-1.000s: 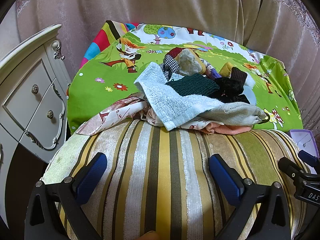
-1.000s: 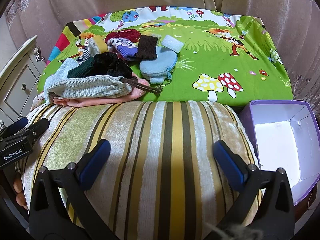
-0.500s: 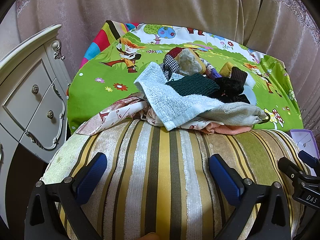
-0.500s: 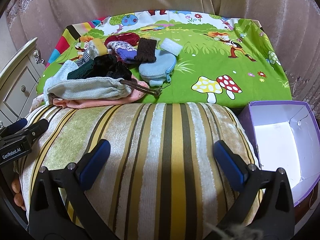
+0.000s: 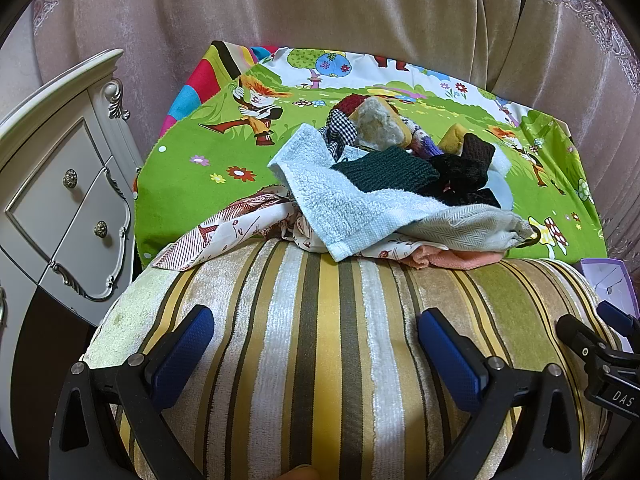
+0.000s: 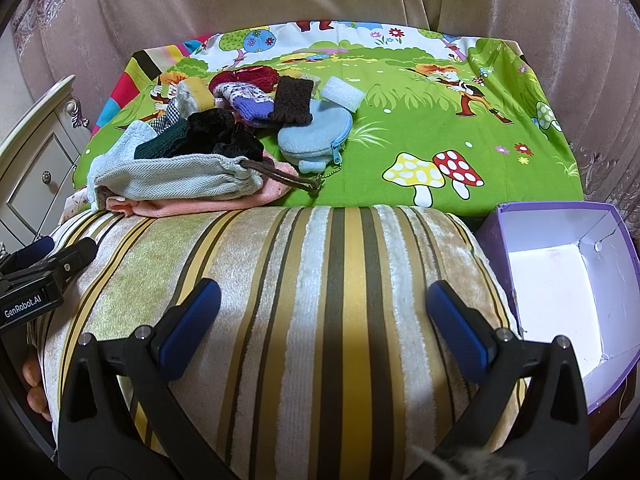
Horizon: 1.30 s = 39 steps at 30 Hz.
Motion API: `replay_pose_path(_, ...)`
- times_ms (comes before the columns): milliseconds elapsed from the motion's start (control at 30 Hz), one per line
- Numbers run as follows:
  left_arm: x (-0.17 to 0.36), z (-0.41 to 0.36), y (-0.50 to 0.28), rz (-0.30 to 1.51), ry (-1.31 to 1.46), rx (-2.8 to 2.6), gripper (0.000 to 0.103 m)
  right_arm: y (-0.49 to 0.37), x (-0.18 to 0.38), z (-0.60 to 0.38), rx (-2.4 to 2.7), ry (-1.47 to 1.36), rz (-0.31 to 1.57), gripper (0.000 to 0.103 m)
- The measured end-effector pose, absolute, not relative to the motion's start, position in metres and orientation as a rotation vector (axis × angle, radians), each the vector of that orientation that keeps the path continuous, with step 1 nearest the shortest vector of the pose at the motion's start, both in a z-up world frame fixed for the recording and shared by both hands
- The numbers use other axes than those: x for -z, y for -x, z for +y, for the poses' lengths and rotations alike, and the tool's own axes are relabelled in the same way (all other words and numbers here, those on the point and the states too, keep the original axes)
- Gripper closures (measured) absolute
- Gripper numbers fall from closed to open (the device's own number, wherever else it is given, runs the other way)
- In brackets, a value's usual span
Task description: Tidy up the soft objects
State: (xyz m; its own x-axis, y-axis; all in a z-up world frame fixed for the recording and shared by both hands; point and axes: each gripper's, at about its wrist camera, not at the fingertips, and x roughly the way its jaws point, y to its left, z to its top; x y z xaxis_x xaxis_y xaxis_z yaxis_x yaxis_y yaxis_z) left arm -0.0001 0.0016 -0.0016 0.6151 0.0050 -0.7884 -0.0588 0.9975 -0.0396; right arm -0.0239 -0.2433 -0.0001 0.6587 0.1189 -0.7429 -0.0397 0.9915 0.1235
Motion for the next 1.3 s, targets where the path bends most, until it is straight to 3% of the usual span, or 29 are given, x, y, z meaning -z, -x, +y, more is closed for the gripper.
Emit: replay_pose_path(1300, 0.0018, 0.0022, -0.0008, 0.908, 0.06, -0.04, 0.0, 0.0241, -0.0002, -0.2419, -0.081, -0.087, 0.849, 0.0)
